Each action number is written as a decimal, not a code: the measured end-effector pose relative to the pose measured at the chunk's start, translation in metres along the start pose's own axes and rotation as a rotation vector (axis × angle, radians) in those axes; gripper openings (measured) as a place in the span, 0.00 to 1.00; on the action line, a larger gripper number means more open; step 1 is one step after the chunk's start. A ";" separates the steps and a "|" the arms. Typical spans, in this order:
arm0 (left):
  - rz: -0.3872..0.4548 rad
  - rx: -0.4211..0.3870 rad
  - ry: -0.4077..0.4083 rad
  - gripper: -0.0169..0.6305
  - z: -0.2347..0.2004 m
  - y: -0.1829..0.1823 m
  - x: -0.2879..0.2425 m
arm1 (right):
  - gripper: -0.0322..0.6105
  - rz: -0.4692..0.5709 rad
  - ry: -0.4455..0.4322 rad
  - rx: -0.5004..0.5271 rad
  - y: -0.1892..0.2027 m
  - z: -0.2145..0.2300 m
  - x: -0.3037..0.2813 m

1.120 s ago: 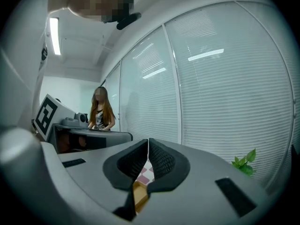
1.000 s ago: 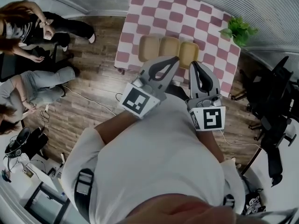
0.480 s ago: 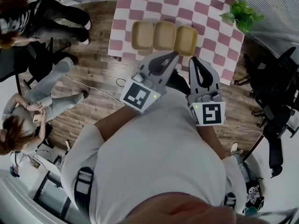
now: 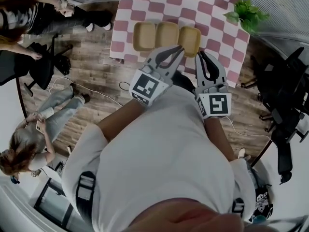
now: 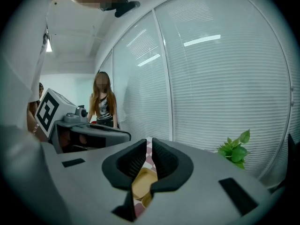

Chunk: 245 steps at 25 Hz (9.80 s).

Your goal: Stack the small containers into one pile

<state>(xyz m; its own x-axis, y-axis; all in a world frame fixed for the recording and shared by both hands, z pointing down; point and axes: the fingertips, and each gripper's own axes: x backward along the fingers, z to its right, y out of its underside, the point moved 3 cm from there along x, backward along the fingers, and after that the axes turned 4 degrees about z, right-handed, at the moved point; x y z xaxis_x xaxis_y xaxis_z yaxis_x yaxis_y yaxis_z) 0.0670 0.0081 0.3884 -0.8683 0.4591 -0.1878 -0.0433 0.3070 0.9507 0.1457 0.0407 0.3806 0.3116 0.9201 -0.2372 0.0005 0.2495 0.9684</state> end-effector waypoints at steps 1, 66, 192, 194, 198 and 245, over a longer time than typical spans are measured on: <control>-0.015 0.007 -0.002 0.08 -0.002 0.008 -0.003 | 0.10 -0.012 -0.001 -0.003 0.007 0.003 -0.002; -0.438 0.116 -0.068 0.19 -0.060 0.213 -0.087 | 0.11 -0.399 0.396 -0.599 0.256 0.104 -0.041; -0.165 -0.037 -0.427 0.08 -0.083 0.093 0.037 | 0.11 -0.103 -0.046 -0.126 0.095 0.003 -0.071; -0.168 -0.040 -0.419 0.08 -0.091 0.092 0.042 | 0.11 -0.102 -0.048 -0.125 0.094 -0.007 -0.080; -0.173 -0.037 -0.397 0.08 -0.115 0.090 0.062 | 0.11 -0.098 -0.041 -0.121 0.087 -0.037 -0.105; -0.505 0.252 -0.382 0.18 -0.251 0.275 0.073 | 0.12 -0.326 0.071 -0.165 0.182 -0.114 -0.177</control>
<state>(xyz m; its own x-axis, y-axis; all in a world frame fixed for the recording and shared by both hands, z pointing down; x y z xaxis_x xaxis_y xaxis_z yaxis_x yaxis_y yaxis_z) -0.1327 -0.0833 0.6985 -0.5345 0.4563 -0.7114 -0.2412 0.7244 0.6458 -0.0179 -0.0420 0.5903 0.2541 0.8016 -0.5411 -0.0664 0.5726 0.8171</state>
